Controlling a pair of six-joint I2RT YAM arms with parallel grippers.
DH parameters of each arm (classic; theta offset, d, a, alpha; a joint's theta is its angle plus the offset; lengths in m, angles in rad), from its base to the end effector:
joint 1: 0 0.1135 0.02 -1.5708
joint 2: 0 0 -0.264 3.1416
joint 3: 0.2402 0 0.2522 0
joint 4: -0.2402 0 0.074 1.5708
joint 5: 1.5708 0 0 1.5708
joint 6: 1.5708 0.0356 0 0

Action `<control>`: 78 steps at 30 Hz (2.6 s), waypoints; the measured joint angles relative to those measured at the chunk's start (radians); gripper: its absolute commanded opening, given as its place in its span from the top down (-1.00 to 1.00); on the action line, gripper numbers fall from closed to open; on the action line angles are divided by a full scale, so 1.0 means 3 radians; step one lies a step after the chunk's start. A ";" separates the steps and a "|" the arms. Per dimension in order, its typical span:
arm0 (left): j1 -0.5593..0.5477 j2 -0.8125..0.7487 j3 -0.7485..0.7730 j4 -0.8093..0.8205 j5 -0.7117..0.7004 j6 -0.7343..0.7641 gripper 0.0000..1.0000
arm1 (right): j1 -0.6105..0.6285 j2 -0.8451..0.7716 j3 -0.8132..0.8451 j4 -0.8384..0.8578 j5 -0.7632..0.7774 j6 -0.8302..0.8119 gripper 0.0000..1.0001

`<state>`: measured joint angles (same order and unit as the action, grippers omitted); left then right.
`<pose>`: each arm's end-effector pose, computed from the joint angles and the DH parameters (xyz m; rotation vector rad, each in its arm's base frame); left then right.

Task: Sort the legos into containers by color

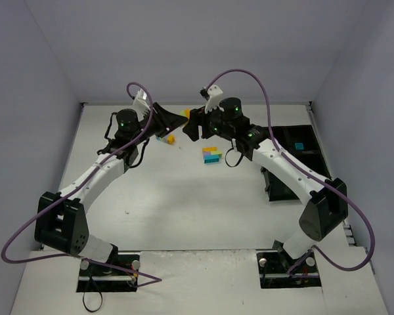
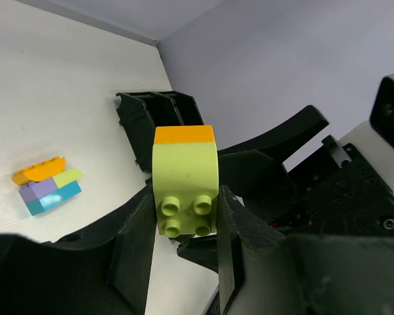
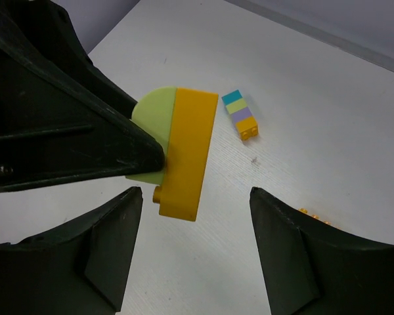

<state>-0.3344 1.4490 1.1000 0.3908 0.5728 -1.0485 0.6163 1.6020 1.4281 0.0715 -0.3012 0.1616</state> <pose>0.3172 -0.1306 0.3525 -0.1034 1.7470 -1.4919 0.3100 0.2325 0.3830 -0.6180 1.6248 0.8313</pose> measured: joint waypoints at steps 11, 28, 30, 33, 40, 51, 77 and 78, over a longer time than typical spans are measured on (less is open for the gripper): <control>-0.0066 0.0000 -0.0052 -0.0032 -0.0076 0.0000 1.00 | 0.0024 0.0003 0.0008 -0.0001 0.0057 -0.0034 -0.03; -0.0072 -0.0001 -0.0053 -0.0051 -0.0111 0.0000 1.00 | 0.0039 0.0003 0.0004 -0.0004 0.0094 -0.0025 0.92; -0.0072 -0.0008 -0.0053 -0.0080 -0.0113 0.0003 1.00 | 0.0047 0.0003 -0.0008 -0.0004 0.0118 -0.0034 1.00; -0.0074 -0.0025 -0.0058 -0.0175 -0.0125 0.0051 1.00 | 0.0070 0.0001 -0.0061 0.0008 0.0175 -0.0041 1.00; -0.0083 -0.0148 -0.0205 -0.0328 -0.0060 0.0100 1.00 | 0.0015 -0.0036 -0.0337 -0.0015 0.0458 -0.0088 1.00; -0.0081 -0.0389 -0.0233 -0.0421 0.0135 0.0285 1.00 | -0.0312 -0.0195 -0.0661 -0.0238 0.0993 0.0052 1.00; -0.0327 -0.0207 0.0416 -0.2104 0.0020 0.1607 1.00 | -0.3193 -0.0841 -0.1567 -0.1300 0.1654 0.1223 0.95; -0.0331 -0.0207 0.0416 -0.2117 0.0019 0.1624 1.00 | -0.3220 -0.0752 -0.1563 -0.1302 0.1637 0.1237 0.93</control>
<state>-0.4335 1.3869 1.2247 -0.2443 0.5785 -0.5613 -0.3496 1.3766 0.9592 -0.3191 0.1898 0.5327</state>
